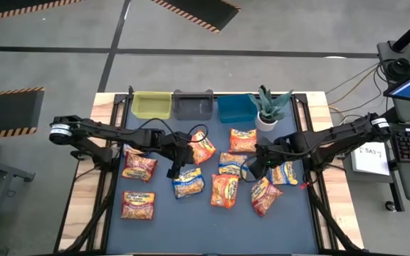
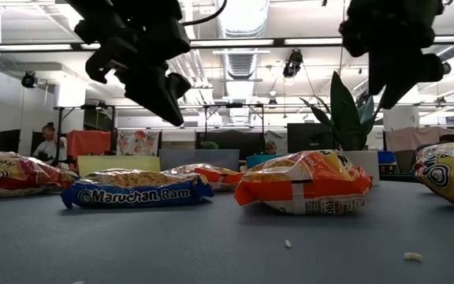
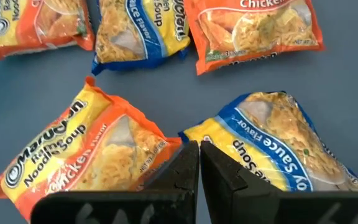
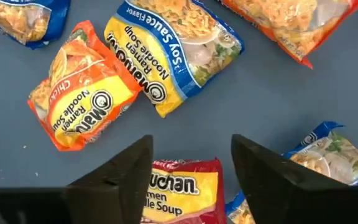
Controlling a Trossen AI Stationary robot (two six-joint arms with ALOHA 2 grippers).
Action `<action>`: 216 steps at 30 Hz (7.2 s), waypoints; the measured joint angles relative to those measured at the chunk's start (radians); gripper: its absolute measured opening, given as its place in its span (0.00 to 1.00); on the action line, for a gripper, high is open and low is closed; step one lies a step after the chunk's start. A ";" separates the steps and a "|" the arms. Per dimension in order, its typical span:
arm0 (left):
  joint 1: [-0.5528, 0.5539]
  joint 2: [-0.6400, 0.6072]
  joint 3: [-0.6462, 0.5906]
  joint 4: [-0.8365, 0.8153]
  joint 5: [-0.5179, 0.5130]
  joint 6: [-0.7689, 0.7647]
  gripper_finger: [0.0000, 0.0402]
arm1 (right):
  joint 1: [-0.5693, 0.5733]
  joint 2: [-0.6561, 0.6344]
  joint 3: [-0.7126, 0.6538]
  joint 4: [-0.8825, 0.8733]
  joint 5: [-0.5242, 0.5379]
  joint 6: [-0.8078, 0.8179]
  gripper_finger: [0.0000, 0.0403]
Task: Sort Maruchan noodles
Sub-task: Put the blue noodle pack into the black bin
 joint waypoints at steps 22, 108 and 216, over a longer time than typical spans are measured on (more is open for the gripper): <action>0.000 0.003 -0.154 0.412 0.055 -0.063 0.00 | 0.048 -0.127 -0.280 0.290 0.230 0.124 0.64; 0.060 0.648 0.058 0.859 0.153 -0.122 0.00 | -0.025 0.051 -0.514 0.913 0.218 0.238 0.83; 0.063 -0.540 -0.239 0.394 -0.252 0.153 0.00 | -0.116 0.171 0.114 0.695 0.493 -0.616 0.08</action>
